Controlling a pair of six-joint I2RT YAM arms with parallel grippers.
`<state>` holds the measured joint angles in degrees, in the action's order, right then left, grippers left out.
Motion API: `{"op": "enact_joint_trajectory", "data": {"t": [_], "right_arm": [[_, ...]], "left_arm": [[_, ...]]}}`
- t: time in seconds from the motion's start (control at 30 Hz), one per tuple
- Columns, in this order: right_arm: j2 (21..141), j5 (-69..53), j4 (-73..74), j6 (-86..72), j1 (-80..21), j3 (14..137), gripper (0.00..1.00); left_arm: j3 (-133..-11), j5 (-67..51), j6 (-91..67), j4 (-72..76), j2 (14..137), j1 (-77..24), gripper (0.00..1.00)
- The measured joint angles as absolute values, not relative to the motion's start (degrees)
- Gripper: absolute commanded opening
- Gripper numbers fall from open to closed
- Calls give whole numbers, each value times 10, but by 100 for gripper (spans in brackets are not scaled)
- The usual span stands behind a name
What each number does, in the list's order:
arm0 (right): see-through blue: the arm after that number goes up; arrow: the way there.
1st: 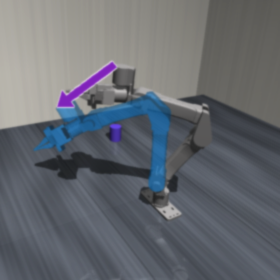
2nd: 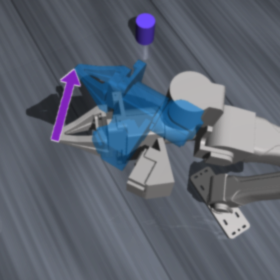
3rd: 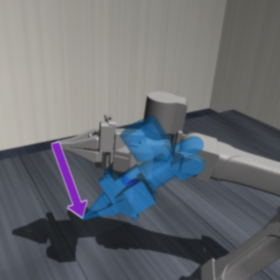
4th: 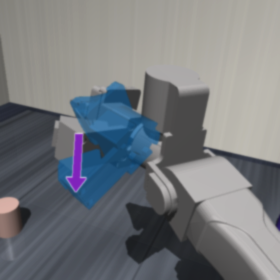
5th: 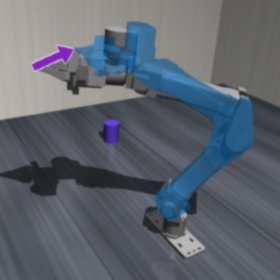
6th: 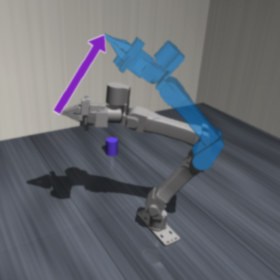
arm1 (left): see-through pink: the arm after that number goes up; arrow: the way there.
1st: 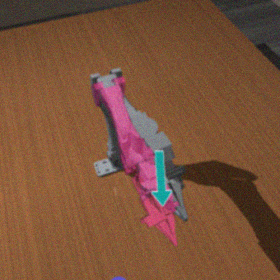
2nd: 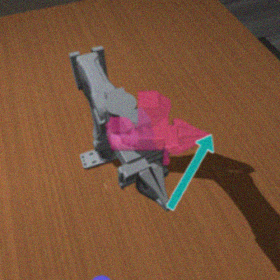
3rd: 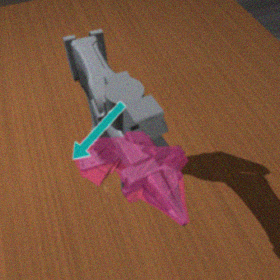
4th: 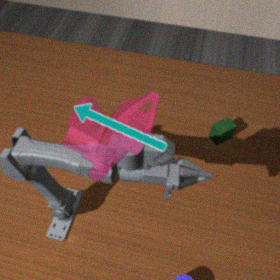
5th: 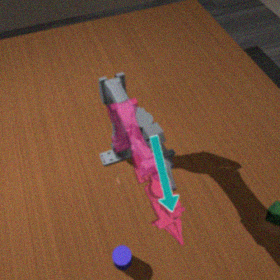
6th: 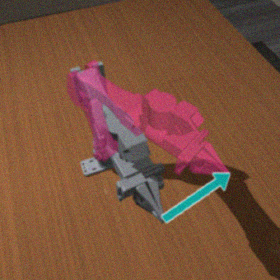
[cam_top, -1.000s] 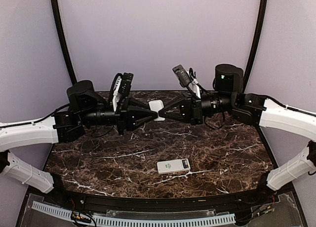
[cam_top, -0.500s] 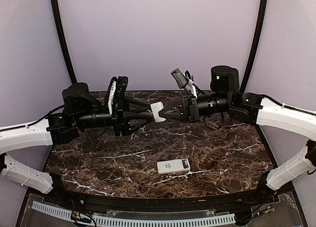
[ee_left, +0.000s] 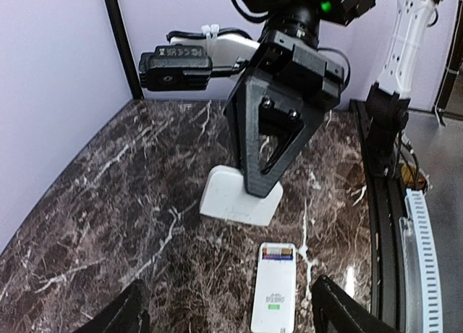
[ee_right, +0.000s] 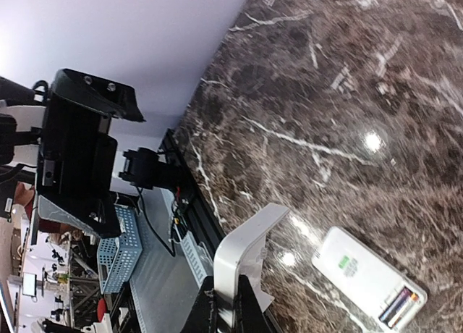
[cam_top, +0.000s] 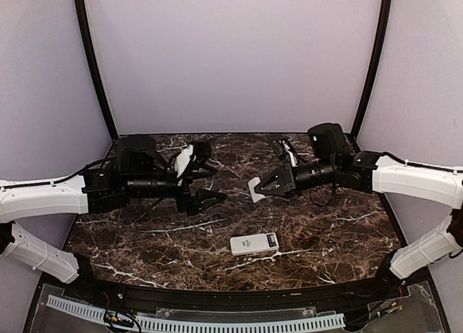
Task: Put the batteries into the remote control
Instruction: Pass from the left arm to the right, then pass from the right arm to the left
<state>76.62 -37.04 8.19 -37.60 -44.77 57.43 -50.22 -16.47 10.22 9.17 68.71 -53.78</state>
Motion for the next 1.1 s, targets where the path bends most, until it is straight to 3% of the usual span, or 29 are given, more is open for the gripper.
{"op": "enact_joint_trajectory", "data": {"t": [0.47, 0.83, 1.1], "right_arm": [[792, -416, 19, -459, -309, 342, 0], [896, -470, -70, -460, -253, 319, 0], [902, -462, -79, -459, -229, 310, 21]], "left_arm": [[-472, -154, 139, 43, 788, -538, 78], [-472, -152, 144, 41, 793, -538, 78], [-472, -146, 150, 41, 793, -538, 79]]}}
